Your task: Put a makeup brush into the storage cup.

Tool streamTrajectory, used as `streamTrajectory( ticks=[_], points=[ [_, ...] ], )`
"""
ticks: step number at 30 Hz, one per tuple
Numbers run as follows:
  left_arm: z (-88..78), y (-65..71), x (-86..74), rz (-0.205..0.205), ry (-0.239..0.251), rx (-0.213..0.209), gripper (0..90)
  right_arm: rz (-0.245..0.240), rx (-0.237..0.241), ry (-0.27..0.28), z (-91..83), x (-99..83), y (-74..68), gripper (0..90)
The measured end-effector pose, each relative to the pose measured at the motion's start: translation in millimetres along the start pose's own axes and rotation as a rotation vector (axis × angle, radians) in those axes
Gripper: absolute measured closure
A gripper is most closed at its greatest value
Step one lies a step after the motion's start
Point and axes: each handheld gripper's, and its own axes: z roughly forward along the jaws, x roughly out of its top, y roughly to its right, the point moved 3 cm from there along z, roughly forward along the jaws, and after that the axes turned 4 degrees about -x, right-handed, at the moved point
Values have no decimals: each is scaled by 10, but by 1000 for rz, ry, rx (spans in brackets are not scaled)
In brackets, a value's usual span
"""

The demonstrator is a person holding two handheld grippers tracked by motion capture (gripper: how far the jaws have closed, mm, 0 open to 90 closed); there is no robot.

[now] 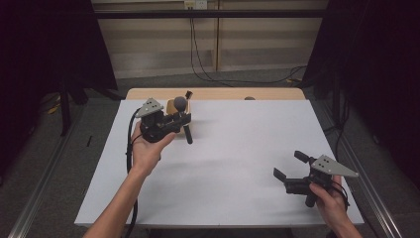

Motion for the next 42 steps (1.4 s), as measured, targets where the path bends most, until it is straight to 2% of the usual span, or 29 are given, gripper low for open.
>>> streamTrajectory(
  ticks=[7, 17, 23, 30, 36, 39, 42],
  points=[
    [-65, -94, 125, 5, 14, 24, 708, 9, -8, -10, -4, -47, 25, 0],
    [-46, -218, 304, 19, 5, 59, 709, 0, -11, -15, -32, -51, 61, 0],
    [-31, -345, 399, 5, 10, 96, 708, 5, -15, -15, -44, -62, 90, 0],
    [3, -476, 501, 5, 27, 133, 708, -1, 5, -21, -44, -67, 69, 0],
    [42, -566, 557, -25, 49, 152, 708, 10, 8, -22, -44, -70, 77, 0],
    [64, -552, 588, 1, 41, 165, 708, 9, 7, -24, -44, -74, 81, 0],
    [91, -561, 621, 23, 57, 179, 708, 1, 10, -25, -38, -74, 77, 0]
  ],
)
